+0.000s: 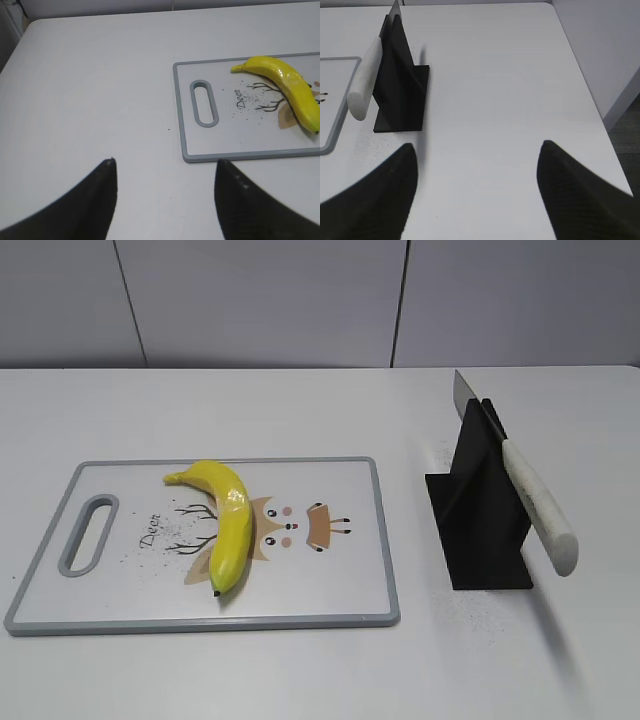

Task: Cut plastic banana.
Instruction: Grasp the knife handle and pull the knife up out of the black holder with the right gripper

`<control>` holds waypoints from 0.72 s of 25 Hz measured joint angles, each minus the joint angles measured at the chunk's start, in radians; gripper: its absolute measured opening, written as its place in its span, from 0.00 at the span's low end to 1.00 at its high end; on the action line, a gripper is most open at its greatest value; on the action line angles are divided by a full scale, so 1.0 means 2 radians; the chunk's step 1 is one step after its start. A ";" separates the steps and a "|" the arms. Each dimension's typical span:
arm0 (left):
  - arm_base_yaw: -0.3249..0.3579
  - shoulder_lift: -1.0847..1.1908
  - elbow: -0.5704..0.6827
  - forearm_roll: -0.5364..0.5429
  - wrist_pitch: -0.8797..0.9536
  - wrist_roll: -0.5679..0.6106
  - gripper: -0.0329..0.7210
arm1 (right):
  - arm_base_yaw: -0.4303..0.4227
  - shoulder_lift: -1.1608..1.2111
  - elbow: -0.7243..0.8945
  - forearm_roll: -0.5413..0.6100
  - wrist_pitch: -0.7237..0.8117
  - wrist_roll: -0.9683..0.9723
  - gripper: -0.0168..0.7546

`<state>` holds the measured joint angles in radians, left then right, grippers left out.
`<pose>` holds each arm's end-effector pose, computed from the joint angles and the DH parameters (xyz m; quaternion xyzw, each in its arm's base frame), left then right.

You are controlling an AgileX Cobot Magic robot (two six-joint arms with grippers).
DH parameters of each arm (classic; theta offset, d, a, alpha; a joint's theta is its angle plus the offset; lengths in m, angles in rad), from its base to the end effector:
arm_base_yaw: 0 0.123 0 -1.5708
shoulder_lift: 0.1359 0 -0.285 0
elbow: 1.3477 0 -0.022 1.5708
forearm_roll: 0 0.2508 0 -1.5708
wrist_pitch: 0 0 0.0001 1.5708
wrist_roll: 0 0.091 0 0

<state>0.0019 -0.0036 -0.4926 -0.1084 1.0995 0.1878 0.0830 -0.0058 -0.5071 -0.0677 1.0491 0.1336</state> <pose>-0.0065 -0.0088 0.2725 0.0831 0.8589 -0.0063 0.5054 -0.0057 -0.0058 0.2803 0.0227 0.8460 0.0238 0.5322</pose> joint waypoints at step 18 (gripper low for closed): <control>0.000 0.000 0.000 0.000 0.000 0.000 0.83 | 0.000 0.306 -0.148 0.025 0.081 -0.027 0.71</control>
<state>0.0019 -0.0036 -0.4926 -0.1084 1.0995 0.1878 0.0830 0.6057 -0.8023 -0.0171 1.2118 0.0801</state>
